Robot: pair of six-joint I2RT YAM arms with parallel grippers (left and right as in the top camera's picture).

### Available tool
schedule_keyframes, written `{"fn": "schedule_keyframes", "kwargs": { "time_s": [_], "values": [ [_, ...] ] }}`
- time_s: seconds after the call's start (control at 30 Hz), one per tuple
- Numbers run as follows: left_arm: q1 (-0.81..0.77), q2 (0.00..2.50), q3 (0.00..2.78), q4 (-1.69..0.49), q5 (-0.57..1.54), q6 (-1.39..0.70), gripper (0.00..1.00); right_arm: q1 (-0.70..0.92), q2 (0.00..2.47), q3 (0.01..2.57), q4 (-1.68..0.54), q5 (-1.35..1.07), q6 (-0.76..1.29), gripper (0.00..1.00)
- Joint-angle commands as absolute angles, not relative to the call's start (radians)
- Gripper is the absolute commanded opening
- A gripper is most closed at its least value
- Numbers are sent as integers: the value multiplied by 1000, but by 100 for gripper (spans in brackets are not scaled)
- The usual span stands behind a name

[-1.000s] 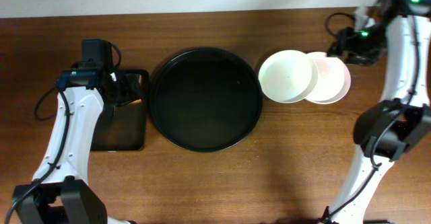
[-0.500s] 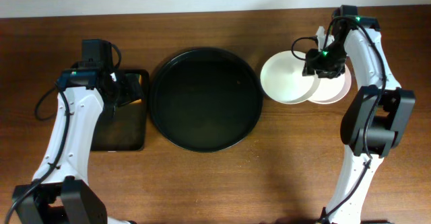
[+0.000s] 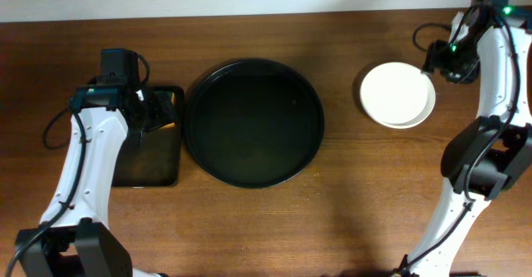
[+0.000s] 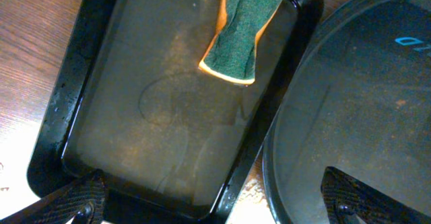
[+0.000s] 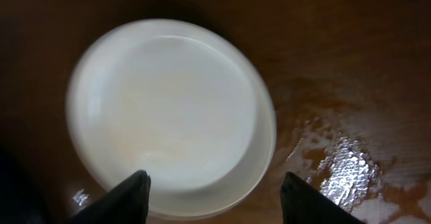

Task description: Clean dirty plates on tray and stack at the side

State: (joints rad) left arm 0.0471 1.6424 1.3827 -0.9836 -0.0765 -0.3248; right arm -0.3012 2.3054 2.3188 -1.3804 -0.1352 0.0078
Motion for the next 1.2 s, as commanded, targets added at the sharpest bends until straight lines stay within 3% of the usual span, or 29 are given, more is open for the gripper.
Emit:
{"fn": "schedule_keyframes", "kwargs": {
  "time_s": [0.0,0.03,0.07,0.27,0.57,0.77,0.9,1.0,1.17],
  "values": [
    [49,1621,1377,-982,-67,-320,99,-240,2295,2410,-1487,-348,-75,68],
    [49,1621,1377,-982,-67,-320,99,-215,2295,2410,-1517,-374,-74,73],
    [49,1621,1377,-982,-67,-320,99,-163,2296,2399,-1550,-374,-71,98],
    [49,1621,1377,-982,-67,-320,99,-26,2296,2399,-1555,-370,-71,99],
    [49,1621,1377,-982,-67,-320,99,17,2267,2394,-1552,-355,-71,99],
    [49,1621,1377,-982,-67,-320,99,305,1777,2395,-1551,-347,-71,99],
    [49,1621,1377,-982,-67,-320,99,399,1511,2395,-1529,-61,-72,99],
    [49,1621,1377,-982,-67,-320,99,371,1280,2394,-1478,-9,-72,99],
    [49,1621,1377,-982,-67,-320,99,104,951,2154,-1141,-10,-75,99]
  ]
}}
